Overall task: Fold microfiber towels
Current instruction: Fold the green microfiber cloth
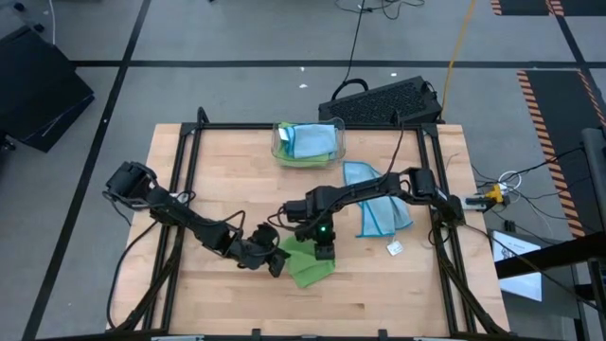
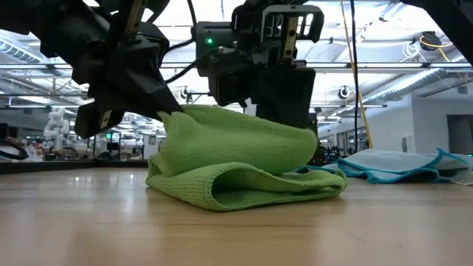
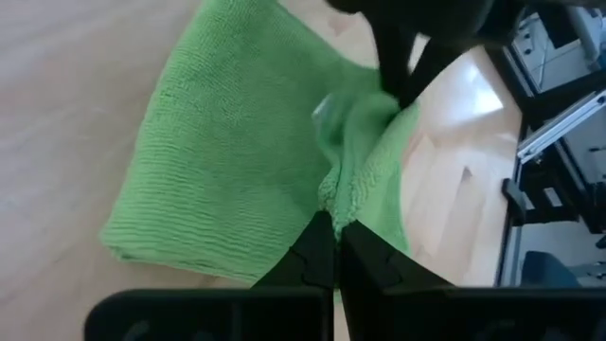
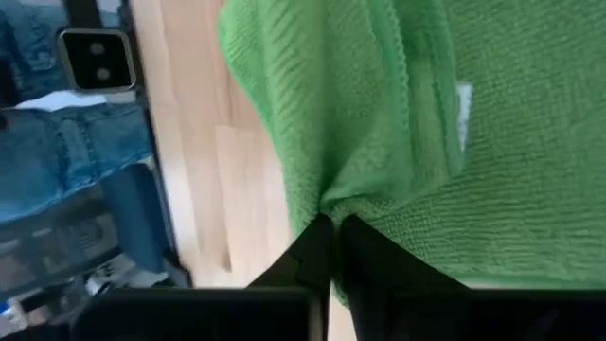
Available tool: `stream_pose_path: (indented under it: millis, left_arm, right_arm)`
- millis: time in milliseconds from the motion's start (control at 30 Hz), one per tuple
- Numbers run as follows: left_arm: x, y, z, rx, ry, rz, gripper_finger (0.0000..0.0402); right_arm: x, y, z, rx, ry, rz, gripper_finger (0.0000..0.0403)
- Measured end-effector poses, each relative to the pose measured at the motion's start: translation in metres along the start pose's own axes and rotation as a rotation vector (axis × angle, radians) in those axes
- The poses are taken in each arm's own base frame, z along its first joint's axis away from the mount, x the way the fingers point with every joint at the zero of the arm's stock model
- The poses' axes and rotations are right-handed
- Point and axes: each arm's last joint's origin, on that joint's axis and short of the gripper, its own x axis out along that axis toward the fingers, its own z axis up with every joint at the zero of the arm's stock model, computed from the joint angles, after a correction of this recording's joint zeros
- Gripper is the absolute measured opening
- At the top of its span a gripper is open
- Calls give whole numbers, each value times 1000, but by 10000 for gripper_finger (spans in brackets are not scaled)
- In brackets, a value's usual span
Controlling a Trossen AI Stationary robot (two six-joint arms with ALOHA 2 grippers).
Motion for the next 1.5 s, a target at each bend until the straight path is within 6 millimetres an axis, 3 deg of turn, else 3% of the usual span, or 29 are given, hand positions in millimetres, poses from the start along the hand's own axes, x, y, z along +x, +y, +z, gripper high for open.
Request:
stream_pose_path:
  millis: [233,433,600,733,867,1133,1267,1367,1500]
  left_arm:
    - [-1,-6,-1,-41,-9,-60,14]
    - [-2,-16,1,-119,30,-170,98]
    - [-3,-20,0,-184,111,-238,163]
    - [-5,-25,1,-209,144,-299,188]
    - [-7,-27,2,-191,182,-330,189]
    - [-26,-26,21,-148,48,-255,116]
    - [-30,-13,24,-147,17,-99,96]
    - [-29,3,20,-211,109,46,116]
    - [-27,9,14,-325,204,108,186]
  right_arm:
    - [4,4,0,22,2,-14,83]
    - [2,2,-10,21,93,-16,151]
    - [-3,-1,-19,4,166,-8,183]
    - [-6,0,-23,-13,185,-4,191]
    - [-14,7,-23,-46,145,-6,192]
    - [-44,30,-27,-66,4,-48,192]
    - [-62,41,-34,-81,-61,-128,192]
    - [-76,50,-41,-93,-109,-184,192]
    - [-93,60,-50,-118,-169,-211,192]
